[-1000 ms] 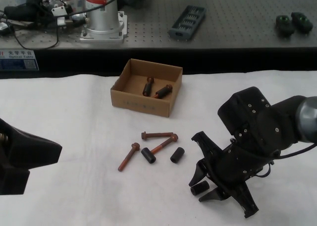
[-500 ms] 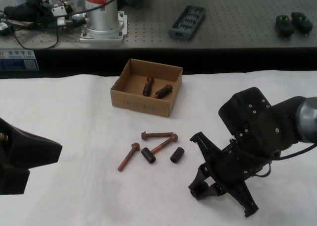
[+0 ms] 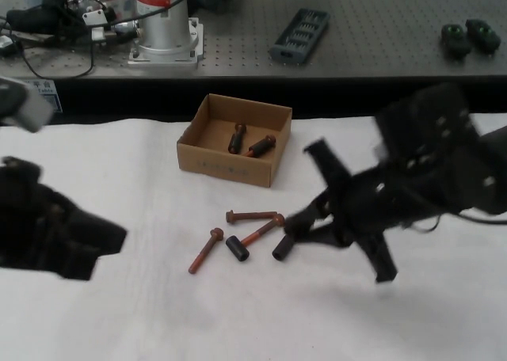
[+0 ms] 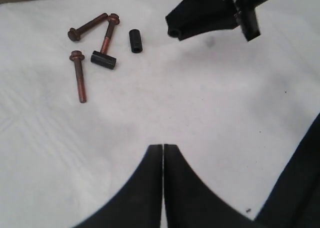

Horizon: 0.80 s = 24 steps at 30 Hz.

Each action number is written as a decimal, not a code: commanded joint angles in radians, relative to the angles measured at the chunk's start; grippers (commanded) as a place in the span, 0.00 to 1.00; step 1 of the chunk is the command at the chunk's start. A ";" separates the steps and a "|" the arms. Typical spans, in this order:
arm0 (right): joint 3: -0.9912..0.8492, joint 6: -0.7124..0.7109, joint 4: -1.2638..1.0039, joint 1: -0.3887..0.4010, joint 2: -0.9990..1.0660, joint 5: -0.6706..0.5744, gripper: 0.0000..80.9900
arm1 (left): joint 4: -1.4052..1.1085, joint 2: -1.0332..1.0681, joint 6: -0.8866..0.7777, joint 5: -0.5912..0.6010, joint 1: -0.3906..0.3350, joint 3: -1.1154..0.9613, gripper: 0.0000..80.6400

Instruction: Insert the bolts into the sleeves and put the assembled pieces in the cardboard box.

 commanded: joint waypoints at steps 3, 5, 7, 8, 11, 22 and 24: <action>-0.005 -0.164 0.008 -0.062 -0.122 -0.100 0.04 | -0.213 0.178 -0.013 -0.002 -0.041 -0.001 0.12; -0.005 -0.236 0.046 -0.083 -0.176 -0.151 0.04 | -0.266 0.247 -0.024 -0.002 -0.051 -0.001 0.24; -0.005 -0.309 0.097 -0.097 -0.230 -0.195 0.04 | -0.318 0.307 -0.049 -0.006 -0.061 -0.001 0.35; -0.005 -0.348 0.129 -0.103 -0.257 -0.209 0.04 | -0.347 0.341 -0.064 -0.008 -0.067 -0.001 0.40; -0.005 -0.460 0.218 -0.118 -0.334 -0.226 0.04 | -0.419 0.430 -0.122 -0.014 -0.084 -0.009 0.42; -0.005 -0.652 0.386 -0.135 -0.556 -0.226 0.04 | -0.442 0.741 -0.142 -0.160 -0.136 -0.209 0.42; -0.005 -0.680 0.386 -0.135 -0.573 -0.226 0.04 | -0.442 0.791 -0.135 -0.195 -0.136 -0.252 0.42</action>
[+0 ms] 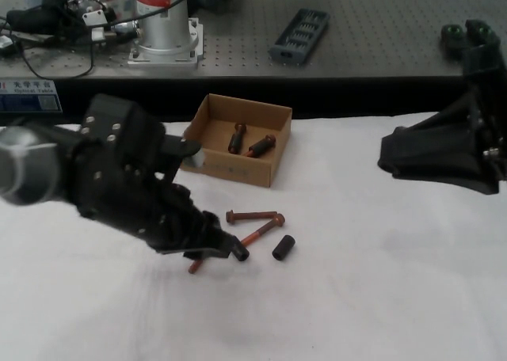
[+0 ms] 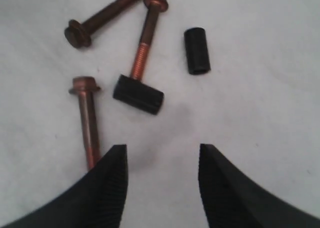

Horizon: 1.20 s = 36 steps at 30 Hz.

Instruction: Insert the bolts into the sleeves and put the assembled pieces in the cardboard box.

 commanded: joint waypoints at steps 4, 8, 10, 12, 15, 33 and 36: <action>-0.005 -0.048 0.006 -0.006 -0.022 -0.016 0.04 | 0.011 0.167 0.019 -0.105 -0.005 -0.195 0.42; -0.005 -0.079 0.006 -0.006 -0.022 -0.016 0.04 | 0.048 0.216 0.024 -0.173 -0.005 -0.245 0.42; -0.005 -0.091 0.006 -0.006 -0.022 -0.016 0.04 | 0.048 0.233 0.052 -0.174 -0.005 -0.256 0.42; -0.005 -0.091 0.006 -0.006 -0.022 0.000 0.04 | 0.048 0.249 0.073 -0.174 -0.005 -0.264 0.42; -0.005 -0.091 0.006 -0.006 -0.022 0.023 0.04 | 0.048 0.264 0.073 -0.174 -0.005 -0.267 0.42; -0.005 -0.091 0.006 -0.006 -0.013 0.031 0.04 | 0.132 0.286 0.155 -0.181 -0.005 -0.267 0.18; -0.005 -0.091 0.006 -0.006 -0.013 0.031 0.04 | 0.151 0.286 0.154 -0.181 -0.005 -0.267 0.18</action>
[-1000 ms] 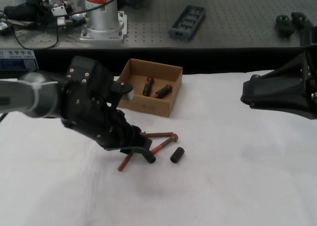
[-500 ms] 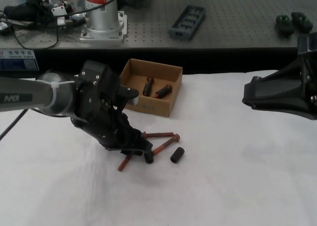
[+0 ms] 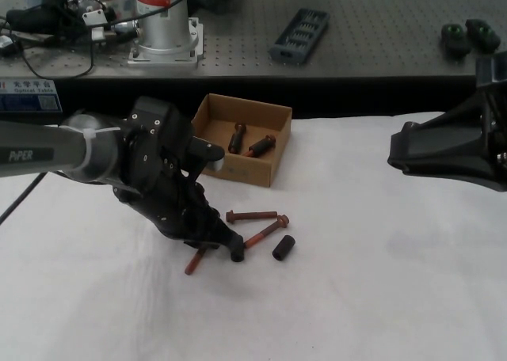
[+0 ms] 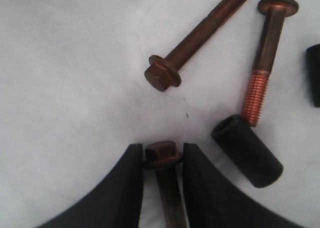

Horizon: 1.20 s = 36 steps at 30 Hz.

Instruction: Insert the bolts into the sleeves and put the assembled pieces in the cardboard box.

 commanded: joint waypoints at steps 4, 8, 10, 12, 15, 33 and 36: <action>-0.005 -0.013 -0.008 -0.006 -0.002 0.003 0.04 | 0.083 0.015 0.013 0.001 -0.004 0.004 0.18; -0.005 -0.013 -0.008 -0.006 -0.002 0.004 0.04 | 0.104 0.015 0.003 0.005 -0.004 0.004 0.05; -0.005 -0.015 -0.008 -0.006 -0.002 0.016 0.04 | 0.102 0.012 -0.030 0.046 -0.004 0.004 0.01; -0.005 -0.018 -0.008 -0.006 -0.002 0.018 0.04 | 0.105 0.010 -0.081 0.083 -0.004 -0.011 0.01; -0.005 -0.038 -0.008 -0.006 -0.002 0.018 0.04 | 0.104 0.000 -0.108 0.103 -0.004 -0.042 0.01; -0.005 -0.273 -0.008 0.037 0.098 -0.140 0.04 | 0.061 -0.312 -0.200 0.313 0.084 -0.084 0.01; -0.005 -0.330 -0.012 0.071 0.131 -0.163 0.04 | 0.006 -0.354 -0.247 0.372 0.116 -0.084 0.01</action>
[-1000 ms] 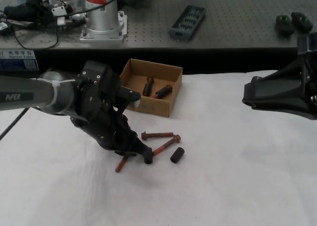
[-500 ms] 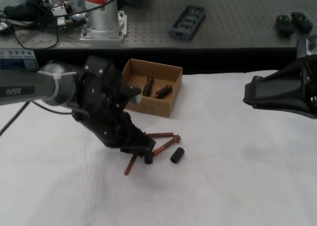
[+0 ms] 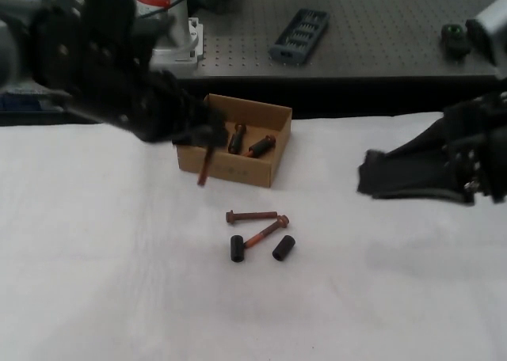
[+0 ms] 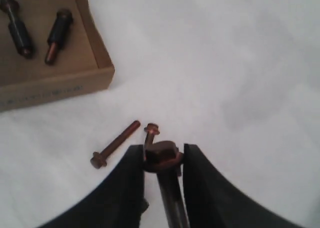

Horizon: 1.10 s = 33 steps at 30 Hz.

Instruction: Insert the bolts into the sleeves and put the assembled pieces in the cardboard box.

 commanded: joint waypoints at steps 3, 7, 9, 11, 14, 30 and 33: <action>-0.005 -0.041 -0.033 0.034 0.030 -0.027 0.04 | -0.079 -0.081 -0.067 0.102 0.043 -0.010 0.01; -0.005 -0.041 -0.105 0.090 0.076 -0.056 0.04 | -0.084 -0.125 -0.068 0.153 0.056 -0.010 0.01; -0.005 -0.035 -0.152 0.115 0.095 -0.061 0.04 | -0.091 -0.149 -0.068 0.176 0.056 0.004 0.01; -0.005 -0.016 -0.208 0.139 0.115 -0.065 0.04 | -0.114 -0.173 -0.088 0.201 0.056 0.032 0.01; -0.005 0.035 -0.295 0.162 0.139 -0.065 0.04 | -0.156 -0.224 -0.124 0.221 0.056 0.090 0.01; -0.005 0.178 -0.507 0.233 0.186 -0.072 0.04 | -0.537 -0.373 -0.417 0.291 0.056 0.289 0.01; -0.005 0.178 -0.509 0.240 0.191 -0.072 0.04 | -0.543 -0.373 -0.436 0.316 0.056 0.289 0.01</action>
